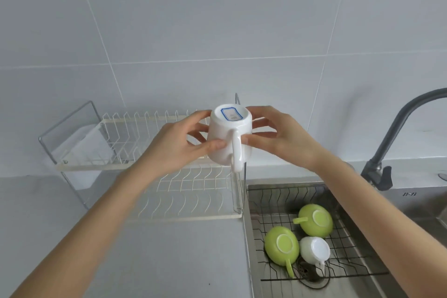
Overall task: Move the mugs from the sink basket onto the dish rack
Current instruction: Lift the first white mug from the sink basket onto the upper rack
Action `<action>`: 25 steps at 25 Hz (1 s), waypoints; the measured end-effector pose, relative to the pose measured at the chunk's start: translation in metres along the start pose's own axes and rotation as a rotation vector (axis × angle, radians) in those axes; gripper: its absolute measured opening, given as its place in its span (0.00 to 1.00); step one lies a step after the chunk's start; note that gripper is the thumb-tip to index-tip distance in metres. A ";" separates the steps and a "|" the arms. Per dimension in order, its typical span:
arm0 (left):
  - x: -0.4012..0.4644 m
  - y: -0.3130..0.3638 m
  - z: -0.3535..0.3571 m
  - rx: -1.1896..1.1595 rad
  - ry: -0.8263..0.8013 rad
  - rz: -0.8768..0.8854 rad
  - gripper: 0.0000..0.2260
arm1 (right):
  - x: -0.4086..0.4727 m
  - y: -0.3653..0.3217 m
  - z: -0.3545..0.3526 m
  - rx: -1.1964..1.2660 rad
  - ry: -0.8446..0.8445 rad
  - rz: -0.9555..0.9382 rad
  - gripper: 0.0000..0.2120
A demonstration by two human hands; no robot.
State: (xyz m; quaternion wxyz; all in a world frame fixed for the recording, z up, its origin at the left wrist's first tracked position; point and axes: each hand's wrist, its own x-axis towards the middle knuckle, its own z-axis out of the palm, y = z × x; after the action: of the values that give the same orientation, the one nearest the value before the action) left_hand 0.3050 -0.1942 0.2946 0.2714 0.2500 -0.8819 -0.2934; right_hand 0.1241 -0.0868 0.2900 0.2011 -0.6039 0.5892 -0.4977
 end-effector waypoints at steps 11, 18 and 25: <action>0.088 -0.065 -0.032 -0.027 -0.119 -0.042 0.23 | 0.121 -0.007 0.010 -0.677 -0.257 0.089 0.31; 0.103 -0.104 -0.004 -0.035 -0.210 -0.194 0.22 | 0.156 0.026 0.037 -0.972 -0.496 0.215 0.29; 0.108 -0.123 0.016 -0.046 -0.286 -0.266 0.23 | 0.162 0.045 0.050 -1.029 -0.557 0.286 0.26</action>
State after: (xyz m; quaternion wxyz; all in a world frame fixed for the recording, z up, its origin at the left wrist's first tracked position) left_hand 0.2508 -0.3394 0.2386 0.1078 0.3140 -0.8636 -0.3794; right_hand 0.1127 -0.2620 0.2906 0.0945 -0.6461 0.7549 0.0602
